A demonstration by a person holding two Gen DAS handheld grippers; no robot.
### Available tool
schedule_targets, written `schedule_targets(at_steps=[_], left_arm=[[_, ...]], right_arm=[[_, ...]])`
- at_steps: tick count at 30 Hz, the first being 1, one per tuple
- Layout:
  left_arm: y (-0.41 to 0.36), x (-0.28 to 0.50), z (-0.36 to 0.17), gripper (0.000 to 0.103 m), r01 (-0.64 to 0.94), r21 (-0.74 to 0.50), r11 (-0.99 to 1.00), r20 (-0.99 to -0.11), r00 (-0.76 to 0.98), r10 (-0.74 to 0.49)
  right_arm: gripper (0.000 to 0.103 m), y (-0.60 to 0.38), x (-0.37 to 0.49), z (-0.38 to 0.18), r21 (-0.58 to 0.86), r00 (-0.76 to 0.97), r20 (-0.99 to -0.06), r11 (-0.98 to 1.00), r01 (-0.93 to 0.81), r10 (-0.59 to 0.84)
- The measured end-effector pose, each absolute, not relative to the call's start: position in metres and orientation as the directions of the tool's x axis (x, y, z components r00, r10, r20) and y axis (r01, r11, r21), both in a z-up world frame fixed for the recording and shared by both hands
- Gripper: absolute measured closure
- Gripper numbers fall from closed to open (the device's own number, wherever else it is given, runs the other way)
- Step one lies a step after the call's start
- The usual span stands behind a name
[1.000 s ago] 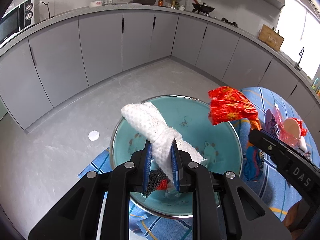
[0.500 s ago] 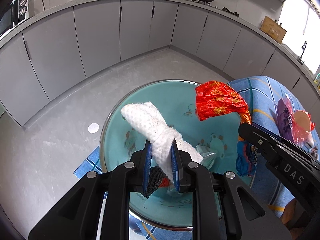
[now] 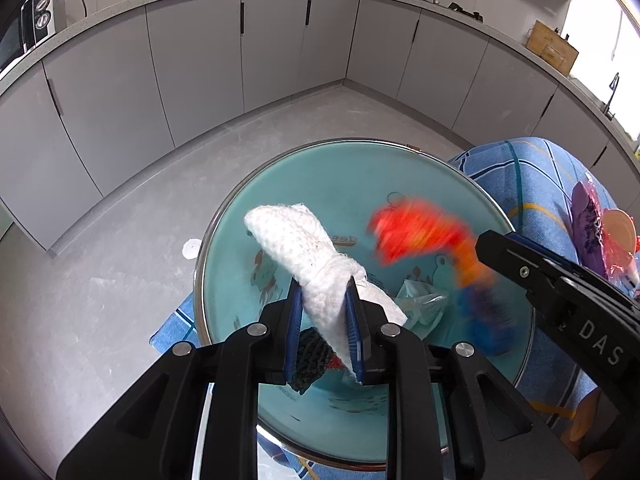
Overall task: Collect trash
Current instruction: 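Open both tools to drop the wrapper and foam into the bucket, then move both open tools back toward the purple wrapper and plaid cloth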
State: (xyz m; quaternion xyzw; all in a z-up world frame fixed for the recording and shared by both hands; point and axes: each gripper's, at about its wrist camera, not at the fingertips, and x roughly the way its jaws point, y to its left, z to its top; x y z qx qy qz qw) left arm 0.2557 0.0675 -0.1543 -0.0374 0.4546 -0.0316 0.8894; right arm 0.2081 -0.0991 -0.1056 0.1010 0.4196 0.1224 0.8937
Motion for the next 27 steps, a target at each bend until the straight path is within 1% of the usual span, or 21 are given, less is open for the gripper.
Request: schedule_targets(at_steps=[1, 2, 3, 5, 7, 8, 9, 10, 12, 13, 15, 20, 21, 27], left_arm=[[0.066, 0.256, -0.153, 0.078, 0.021, -0.094, 0.995, -0.806, 0.585, -0.089], [0.066, 0.254, -0.151, 0.074, 0.017, -0.089, 0.996, -0.804, 0.589, -0.082], [0.067, 0.253, -0.150, 0.069, 0.014, -0.085, 0.996, -0.802, 0.592, -0.077], [0.068, 0.249, -0.145, 0.064, 0.006, -0.075, 0.997, -0.795, 0.604, -0.064], [0.070, 0.244, -0.139, 0.053, -0.008, -0.067, 0.998, -0.786, 0.617, -0.048], [0.072, 0.241, -0.134, 0.043, -0.028, -0.061, 0.998, -0.776, 0.630, -0.030], [0.074, 0.239, -0.131, 0.036, -0.039, -0.059, 0.998, -0.771, 0.637, -0.021], [0.075, 0.236, -0.128, 0.034, -0.050, -0.056, 0.997, -0.765, 0.644, -0.010], [0.075, 0.232, -0.122, 0.031, -0.059, -0.049, 0.997, -0.755, 0.656, 0.002], [0.074, 0.230, -0.119, 0.030, -0.059, -0.045, 0.997, -0.750, 0.661, 0.006], [0.073, 0.224, -0.114, 0.023, -0.061, -0.044, 0.997, -0.742, 0.671, 0.008], [0.065, 0.211, -0.099, 0.010, -0.050, -0.054, 0.997, -0.720, 0.694, -0.004], [0.062, 0.209, -0.097, 0.008, -0.048, -0.055, 0.997, -0.718, 0.696, -0.006], [0.038, 0.196, -0.088, 0.007, -0.011, -0.057, 0.998, -0.709, 0.704, -0.032]], right_arm=[[0.068, -0.099, 0.208, -0.104, 0.287, 0.620, -0.722, 0.948, -0.135, 0.307], [0.066, -0.100, 0.207, -0.103, 0.291, 0.621, -0.719, 0.947, -0.137, 0.311], [0.065, -0.100, 0.206, -0.100, 0.291, 0.625, -0.716, 0.947, -0.138, 0.311], [0.065, -0.103, 0.203, -0.097, 0.290, 0.633, -0.709, 0.947, -0.138, 0.309], [0.064, -0.107, 0.199, -0.092, 0.297, 0.643, -0.699, 0.945, -0.136, 0.312], [0.062, -0.110, 0.197, -0.089, 0.299, 0.649, -0.694, 0.945, -0.135, 0.312], [0.057, -0.113, 0.194, -0.085, 0.301, 0.659, -0.685, 0.945, -0.132, 0.310], [0.053, -0.116, 0.191, -0.082, 0.302, 0.666, -0.679, 0.944, -0.131, 0.309], [0.049, -0.120, 0.184, -0.075, 0.298, 0.684, -0.664, 0.946, -0.128, 0.302], [0.049, -0.123, 0.180, -0.070, 0.293, 0.695, -0.655, 0.947, -0.129, 0.297], [0.048, -0.127, 0.174, -0.066, 0.288, 0.705, -0.646, 0.949, -0.129, 0.292], [0.046, -0.146, 0.157, -0.054, 0.292, 0.731, -0.624, 0.950, -0.107, 0.274], [0.046, -0.152, 0.152, -0.052, 0.293, 0.737, -0.620, 0.951, -0.098, 0.267], [0.046, -0.196, 0.128, -0.047, 0.296, 0.766, -0.608, 0.955, -0.023, 0.207]])
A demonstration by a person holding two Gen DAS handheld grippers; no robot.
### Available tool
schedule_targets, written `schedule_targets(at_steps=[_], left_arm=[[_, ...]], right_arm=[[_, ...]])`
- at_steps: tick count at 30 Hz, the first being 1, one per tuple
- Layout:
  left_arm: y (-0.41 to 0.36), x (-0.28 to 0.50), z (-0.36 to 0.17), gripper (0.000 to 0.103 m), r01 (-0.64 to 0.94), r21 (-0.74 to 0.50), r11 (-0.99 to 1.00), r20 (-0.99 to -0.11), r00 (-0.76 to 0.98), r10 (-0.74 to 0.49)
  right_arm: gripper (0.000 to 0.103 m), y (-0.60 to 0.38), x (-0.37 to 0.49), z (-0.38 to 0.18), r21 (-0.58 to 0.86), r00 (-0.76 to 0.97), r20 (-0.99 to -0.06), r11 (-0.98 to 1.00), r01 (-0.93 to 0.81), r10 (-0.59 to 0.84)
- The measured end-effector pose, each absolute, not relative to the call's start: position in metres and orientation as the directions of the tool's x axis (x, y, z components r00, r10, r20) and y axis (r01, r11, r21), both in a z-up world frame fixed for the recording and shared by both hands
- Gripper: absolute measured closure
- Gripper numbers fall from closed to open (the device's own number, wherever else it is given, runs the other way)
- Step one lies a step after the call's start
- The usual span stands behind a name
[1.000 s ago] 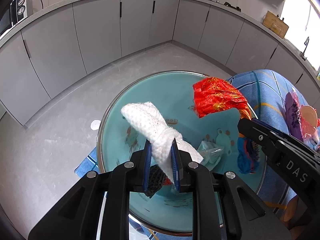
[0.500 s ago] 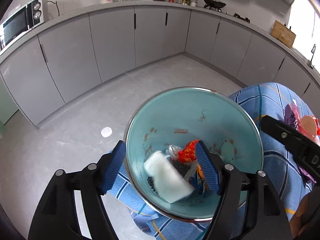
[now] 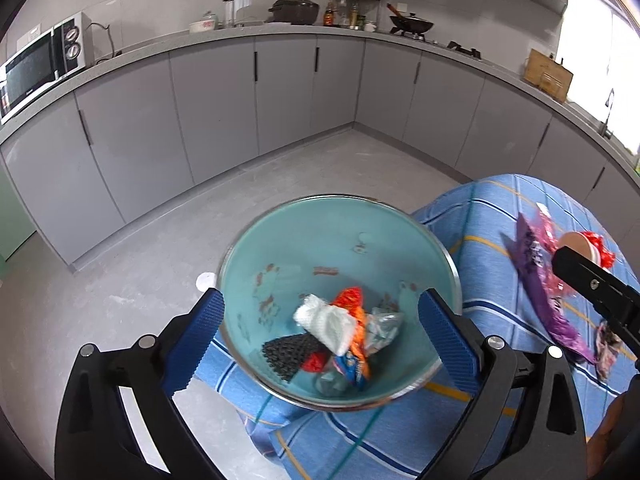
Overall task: Collect trash
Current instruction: 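Move both open tools back toward the purple wrapper and plaid cloth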
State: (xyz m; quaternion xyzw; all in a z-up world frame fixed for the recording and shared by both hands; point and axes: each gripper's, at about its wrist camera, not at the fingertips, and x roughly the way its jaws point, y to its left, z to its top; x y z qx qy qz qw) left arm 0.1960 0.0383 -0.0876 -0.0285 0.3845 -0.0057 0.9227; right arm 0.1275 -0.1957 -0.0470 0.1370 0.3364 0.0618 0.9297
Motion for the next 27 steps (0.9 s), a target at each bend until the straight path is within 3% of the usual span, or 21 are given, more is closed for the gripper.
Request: schedule_targets(at_steps=[27], left_arm=[[-0.089, 0.156, -0.084, 0.007, 0.226, -0.037, 0.973, -0.718, 0.672, -0.183]], right_arm=[[0.046, -0.358, 0.022, -0.066, 0.304, 0.778, -0.626, 0.905, 0.297, -0.046]])
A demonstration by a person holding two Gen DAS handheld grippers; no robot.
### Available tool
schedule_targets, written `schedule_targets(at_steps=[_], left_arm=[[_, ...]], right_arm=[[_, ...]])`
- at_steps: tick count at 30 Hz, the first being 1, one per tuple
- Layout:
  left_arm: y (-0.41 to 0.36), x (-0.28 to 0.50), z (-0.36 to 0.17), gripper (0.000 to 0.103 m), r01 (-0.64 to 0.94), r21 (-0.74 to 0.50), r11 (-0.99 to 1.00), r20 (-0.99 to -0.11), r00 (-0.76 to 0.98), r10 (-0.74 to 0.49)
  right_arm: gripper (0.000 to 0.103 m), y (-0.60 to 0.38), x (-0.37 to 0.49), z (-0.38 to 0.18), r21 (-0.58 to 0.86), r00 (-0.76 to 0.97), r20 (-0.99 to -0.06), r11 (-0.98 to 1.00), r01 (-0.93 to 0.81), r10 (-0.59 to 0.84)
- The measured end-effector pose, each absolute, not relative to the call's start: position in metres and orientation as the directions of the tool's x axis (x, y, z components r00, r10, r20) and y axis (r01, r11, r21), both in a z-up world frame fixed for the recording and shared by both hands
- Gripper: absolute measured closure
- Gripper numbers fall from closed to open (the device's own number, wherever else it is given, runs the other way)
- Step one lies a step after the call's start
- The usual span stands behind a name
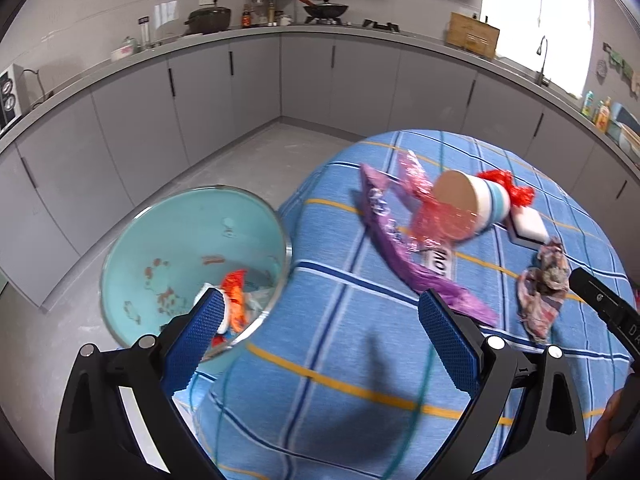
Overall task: Collect trash
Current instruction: 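Move both open tools back toward the purple wrapper and plaid cloth, then grasp the plaid cloth with the right tool while the left tool grasps the purple wrapper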
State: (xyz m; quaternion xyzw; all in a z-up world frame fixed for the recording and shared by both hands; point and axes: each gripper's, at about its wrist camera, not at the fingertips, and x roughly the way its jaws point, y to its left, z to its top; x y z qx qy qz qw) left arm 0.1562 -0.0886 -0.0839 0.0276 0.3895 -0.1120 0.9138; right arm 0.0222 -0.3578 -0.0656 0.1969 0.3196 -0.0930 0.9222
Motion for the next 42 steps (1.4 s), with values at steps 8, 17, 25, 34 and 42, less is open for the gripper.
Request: schedule_targets(at_steps=[8, 17, 25, 34, 42], left_arm=[[-0.117, 0.153, -0.091, 0.007, 0.263, -0.045, 0.964, -0.736, 0.644, -0.210], [-0.124, 0.174, -0.098, 0.008, 0.210, -0.071, 0.975, -0.754, 0.629, -0.190], [-0.140, 0.196, -0.104, 0.010, 0.182, -0.059, 0.982, -0.764, 0.625, -0.161], [-0.161, 0.208, -0.118, 0.018, 0.188, -0.034, 0.982, -0.782, 0.607, -0.143], [-0.170, 0.212, -0.129, 0.027, 0.196, -0.016, 0.980, -0.793, 0.595, -0.132]], right_arm=[[0.046, -0.391, 0.008, -0.076, 0.310, 0.756, -0.648, 0.876, 0.370, -0.090], [0.040, -0.405, 0.031, -0.083, 0.342, 0.736, -0.675, 0.860, 0.378, -0.055], [0.040, -0.409, 0.052, -0.089, 0.343, 0.717, -0.696, 0.856, 0.387, -0.045], [0.040, -0.414, 0.064, -0.098, 0.338, 0.694, -0.719, 0.853, 0.399, -0.040], [0.040, -0.410, 0.075, -0.108, 0.321, 0.667, -0.744, 0.855, 0.407, -0.038]])
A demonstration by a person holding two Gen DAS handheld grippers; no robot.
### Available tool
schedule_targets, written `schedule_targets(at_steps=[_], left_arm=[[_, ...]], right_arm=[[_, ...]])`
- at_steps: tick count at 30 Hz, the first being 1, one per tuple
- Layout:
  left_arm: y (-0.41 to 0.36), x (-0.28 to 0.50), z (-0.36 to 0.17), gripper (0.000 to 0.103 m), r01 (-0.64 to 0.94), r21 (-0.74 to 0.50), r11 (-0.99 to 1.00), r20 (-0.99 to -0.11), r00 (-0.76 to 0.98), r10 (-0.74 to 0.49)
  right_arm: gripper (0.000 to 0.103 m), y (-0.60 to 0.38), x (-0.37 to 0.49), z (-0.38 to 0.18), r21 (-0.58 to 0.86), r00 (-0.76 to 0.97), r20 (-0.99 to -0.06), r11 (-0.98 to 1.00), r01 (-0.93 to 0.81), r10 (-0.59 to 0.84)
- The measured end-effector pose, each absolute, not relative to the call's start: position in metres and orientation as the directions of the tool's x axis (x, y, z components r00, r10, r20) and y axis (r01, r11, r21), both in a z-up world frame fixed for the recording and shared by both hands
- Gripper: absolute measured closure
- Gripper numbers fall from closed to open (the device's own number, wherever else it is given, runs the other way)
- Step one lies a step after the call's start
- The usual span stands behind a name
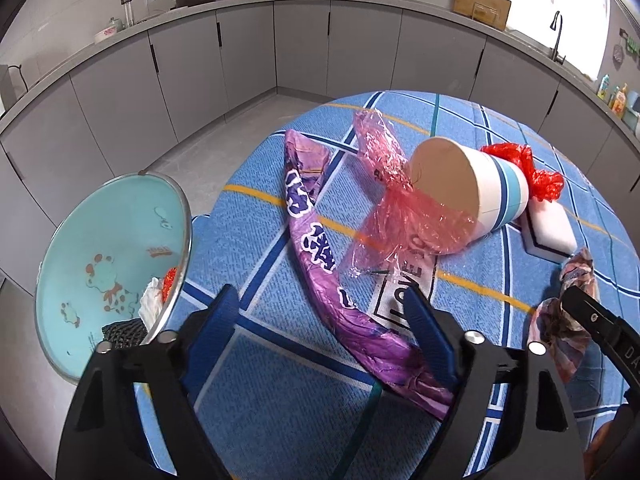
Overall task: Collect trash
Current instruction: 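Grasp the plaid cloth with the right tool while the left tool grasps the purple wrapper, then lift and carry the cloth and purple wrapper with both tools over the bucket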
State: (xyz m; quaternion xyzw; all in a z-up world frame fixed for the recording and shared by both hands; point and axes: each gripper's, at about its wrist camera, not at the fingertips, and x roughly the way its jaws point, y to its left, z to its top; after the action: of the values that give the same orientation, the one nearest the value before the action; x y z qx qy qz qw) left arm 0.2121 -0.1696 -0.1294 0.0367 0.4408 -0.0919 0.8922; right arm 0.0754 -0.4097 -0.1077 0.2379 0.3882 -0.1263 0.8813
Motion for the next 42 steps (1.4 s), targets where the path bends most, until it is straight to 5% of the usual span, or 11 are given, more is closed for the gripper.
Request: schedule_targets(at_steps=[3, 7, 9, 10, 16, 18, 42], left_arm=[[-0.173, 0.213, -0.131, 0.032, 0.198, 0.006, 0.980, -0.789, 0.603, -0.117], [-0.176, 0.213, -0.131, 0.040, 0.192, 0.025, 0.981, -0.784, 0.613, -0.100], [-0.175, 0.212, -0.129, 0.058, 0.207, 0.016, 0.978, -0.780, 0.614, -0.117], [-0.175, 0.212, -0.129, 0.059, 0.212, 0.011, 0.977, -0.782, 0.611, -0.124], [-0.168, 0.210, -0.128, 0.071, 0.222, -0.001, 0.975, -0.778, 0.612, -0.140], [-0.164, 0.209, -0.126, 0.083, 0.241, -0.034, 0.970, -0.781, 0.599, -0.176], [-0.101, 0.168, -0.093, 0.084, 0.242, -0.081, 0.967, -0.737, 0.639, -0.221]], right_arm=[[0.041, -0.408, 0.078, -0.110, 0.307, 0.655, -0.755, 0.858, 0.411, -0.044], [0.058, -0.408, 0.078, -0.111, 0.304, 0.651, -0.757, 0.858, 0.413, -0.045], [0.070, -0.407, 0.078, -0.111, 0.306, 0.651, -0.758, 0.860, 0.408, -0.039], [0.074, -0.408, 0.078, -0.112, 0.310, 0.648, -0.761, 0.861, 0.403, -0.030], [0.084, -0.404, 0.070, -0.111, 0.316, 0.656, -0.755, 0.867, 0.386, -0.016], [0.085, -0.403, 0.065, -0.109, 0.323, 0.661, -0.750, 0.866, 0.382, -0.013], [0.085, -0.354, 0.034, -0.055, 0.331, 0.753, -0.658, 0.900, 0.283, 0.005]])
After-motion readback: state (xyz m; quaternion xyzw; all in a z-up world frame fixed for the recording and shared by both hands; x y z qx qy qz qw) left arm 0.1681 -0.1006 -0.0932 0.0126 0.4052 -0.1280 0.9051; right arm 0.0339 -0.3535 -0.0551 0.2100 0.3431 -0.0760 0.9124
